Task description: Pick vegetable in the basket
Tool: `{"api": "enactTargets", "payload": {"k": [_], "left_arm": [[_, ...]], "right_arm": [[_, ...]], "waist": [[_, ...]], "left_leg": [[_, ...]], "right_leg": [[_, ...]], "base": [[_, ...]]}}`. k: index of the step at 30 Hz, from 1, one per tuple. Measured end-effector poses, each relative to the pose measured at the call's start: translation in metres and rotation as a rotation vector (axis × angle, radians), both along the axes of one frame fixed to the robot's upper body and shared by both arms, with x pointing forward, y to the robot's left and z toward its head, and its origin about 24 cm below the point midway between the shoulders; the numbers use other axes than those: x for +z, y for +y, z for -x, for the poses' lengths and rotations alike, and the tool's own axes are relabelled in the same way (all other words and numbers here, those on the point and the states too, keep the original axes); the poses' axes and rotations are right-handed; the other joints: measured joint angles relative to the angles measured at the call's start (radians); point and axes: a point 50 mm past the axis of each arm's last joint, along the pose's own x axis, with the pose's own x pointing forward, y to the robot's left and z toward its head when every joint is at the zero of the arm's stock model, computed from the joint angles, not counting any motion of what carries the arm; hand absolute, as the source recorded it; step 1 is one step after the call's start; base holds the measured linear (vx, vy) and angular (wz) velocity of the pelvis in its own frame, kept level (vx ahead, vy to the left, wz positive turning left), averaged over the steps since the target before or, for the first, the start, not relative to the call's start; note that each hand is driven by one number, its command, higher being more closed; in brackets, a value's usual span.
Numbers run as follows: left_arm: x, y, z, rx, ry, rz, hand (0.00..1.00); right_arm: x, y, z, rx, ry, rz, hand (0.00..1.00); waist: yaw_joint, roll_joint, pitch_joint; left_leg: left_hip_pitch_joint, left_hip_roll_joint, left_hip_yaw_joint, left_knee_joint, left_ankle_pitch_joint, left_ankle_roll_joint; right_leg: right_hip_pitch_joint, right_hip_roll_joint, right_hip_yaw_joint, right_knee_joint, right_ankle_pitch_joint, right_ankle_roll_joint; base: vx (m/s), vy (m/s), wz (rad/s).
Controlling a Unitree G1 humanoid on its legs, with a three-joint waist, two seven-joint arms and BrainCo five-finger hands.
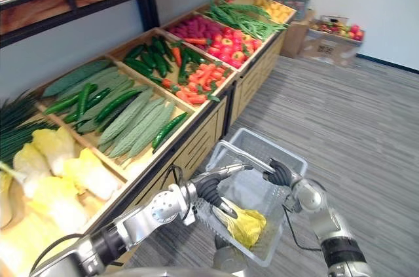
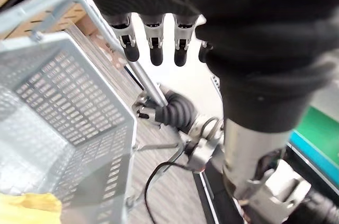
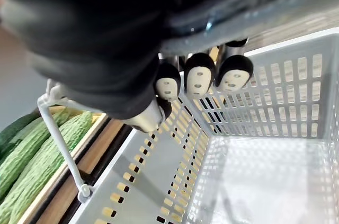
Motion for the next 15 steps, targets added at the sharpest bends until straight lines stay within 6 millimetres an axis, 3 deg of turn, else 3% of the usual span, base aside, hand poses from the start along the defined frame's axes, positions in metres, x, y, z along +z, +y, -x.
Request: {"api": "enactTargets", "payload": {"k": [3,5,7,9,12,15], "left_arm": [[0.006,0.029,0.002,0.124,0.046,0.108,0.00],[0.012,0.069,-0.007,0.311,0.039,0.185,0.00],[0.015,0.088,-0.009,0.390,0.014,0.203,0.00],[0.020,0.123,-0.011,0.543,-0.026,0.250,0.00],[0.030,0.149,-0.011,0.684,-0.068,0.326,0.00],[0.034,0.183,-0.008,0.902,-0.108,0.397,0.00]], "right_arm": [[-0.023,-0.021,0.021,-0.185,0.061,-0.028,1.00],[-0.048,-0.042,0.051,-0.376,0.148,-0.052,1.00],[-0.056,-0.051,0.065,-0.452,0.185,-0.051,1.00],[-0.069,-0.065,0.088,-0.582,0.238,-0.048,1.00],[-0.079,-0.077,0.114,-0.717,0.279,-0.047,1.00],[-0.085,-0.081,0.131,-0.857,0.291,-0.102,1.00]], "waist": [[0.017,-0.002,0.000],[0.051,-0.004,-0.002],[0.063,-0.003,-0.002],[0.081,0.000,-0.003],[0.115,0.000,-0.003],[0.128,-0.001,-0.004]], "left_leg": [[-0.021,-0.026,-0.080,-0.049,0.037,0.015],[-0.039,-0.046,-0.157,-0.097,0.076,0.026],[-0.049,-0.052,-0.192,-0.111,0.092,0.031],[-0.068,-0.061,-0.258,-0.127,0.113,0.041],[-0.086,-0.068,-0.319,-0.131,0.132,0.050],[-0.091,-0.071,-0.365,-0.133,0.140,0.052]], "right_leg": [[0.016,-0.031,-0.058,-0.017,0.000,0.000],[0.034,-0.057,-0.122,-0.038,0.000,0.000],[0.043,-0.062,-0.156,-0.043,0.000,0.000],[0.055,-0.080,-0.214,-0.047,-0.005,-0.004],[0.067,-0.095,-0.267,-0.048,-0.009,-0.010],[0.091,-0.099,-0.309,-0.048,-0.016,-0.021]], "base": [[-0.02,-0.015,0.73],[-0.02,-0.038,0.94],[-0.01,-0.042,0.68],[-0.01,-0.041,0.79],[-0.01,-0.022,0.58],[-0.03,-0.026,0.44]]}}
